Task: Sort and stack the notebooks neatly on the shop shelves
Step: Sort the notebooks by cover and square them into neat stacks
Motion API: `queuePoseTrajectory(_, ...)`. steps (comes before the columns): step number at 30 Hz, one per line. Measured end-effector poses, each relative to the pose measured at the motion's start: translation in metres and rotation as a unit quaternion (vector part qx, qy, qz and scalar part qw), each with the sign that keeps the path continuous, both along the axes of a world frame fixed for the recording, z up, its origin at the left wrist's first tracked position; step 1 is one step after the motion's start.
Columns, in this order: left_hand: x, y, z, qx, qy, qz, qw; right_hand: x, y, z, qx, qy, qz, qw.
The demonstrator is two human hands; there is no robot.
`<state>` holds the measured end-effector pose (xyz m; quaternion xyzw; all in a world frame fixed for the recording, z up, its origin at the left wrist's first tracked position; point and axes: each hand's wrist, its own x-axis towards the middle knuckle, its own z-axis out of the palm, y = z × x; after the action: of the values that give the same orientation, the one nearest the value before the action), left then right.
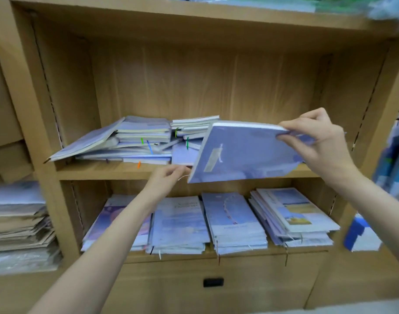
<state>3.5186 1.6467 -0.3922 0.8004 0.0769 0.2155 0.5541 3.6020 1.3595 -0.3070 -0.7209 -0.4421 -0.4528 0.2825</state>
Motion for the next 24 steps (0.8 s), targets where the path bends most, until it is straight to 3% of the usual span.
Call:
queuePoseTrajectory(1,-0.013,0.0,-0.01,-0.12,0.049,-0.047,0.99,-0.005,0.0,-0.006,0.019,0.03,0.022,0.999)
queuePoseTrajectory(3,-0.041,0.005,-0.026,-0.321,0.17,-0.155,0.919,-0.015,0.007,-0.016,0.035,0.074,0.072,0.994)
queuePoseTrajectory(4,-0.053,0.009,-0.033,-0.377,0.194,-0.199,0.884,-0.021,0.013,-0.023,0.019,0.076,0.091,0.993)
queuePoseTrajectory(7,-0.072,0.024,-0.054,-0.437,0.195,-0.224,0.849,-0.022,0.035,-0.061,-0.081,0.047,0.081,0.992)
queuePoseTrajectory(10,-0.083,0.043,-0.079,-0.471,0.219,-0.134,0.844,-0.016,0.055,-0.122,-0.128,0.168,0.012,0.977)
queuePoseTrajectory(12,-0.086,0.052,-0.089,-0.434,0.223,-0.087,0.869,-0.015,0.066,-0.158,-0.15,0.323,-0.006,0.934)
queuePoseTrajectory(15,-0.079,0.066,-0.094,-0.381,0.189,-0.017,0.905,-0.012,0.088,-0.189,-0.025,0.601,0.091,0.794)
queuePoseTrajectory(17,-0.066,0.073,-0.097,-0.359,0.15,0.002,0.921,-0.003,0.106,-0.196,0.075,0.707,0.16,0.685)
queuePoseTrajectory(19,-0.046,0.079,-0.102,-0.332,0.092,0.03,0.938,0.008,0.125,-0.195,0.113,0.747,0.21,0.62)
queuePoseTrajectory(21,-0.02,0.082,-0.118,-0.277,0.064,0.066,0.956,0.027,0.144,-0.202,0.109,0.752,0.209,0.615)
queuePoseTrajectory(24,0.016,0.082,-0.16,-0.062,0.174,0.089,0.979,0.056,0.163,-0.24,-0.051,0.703,0.068,0.707)
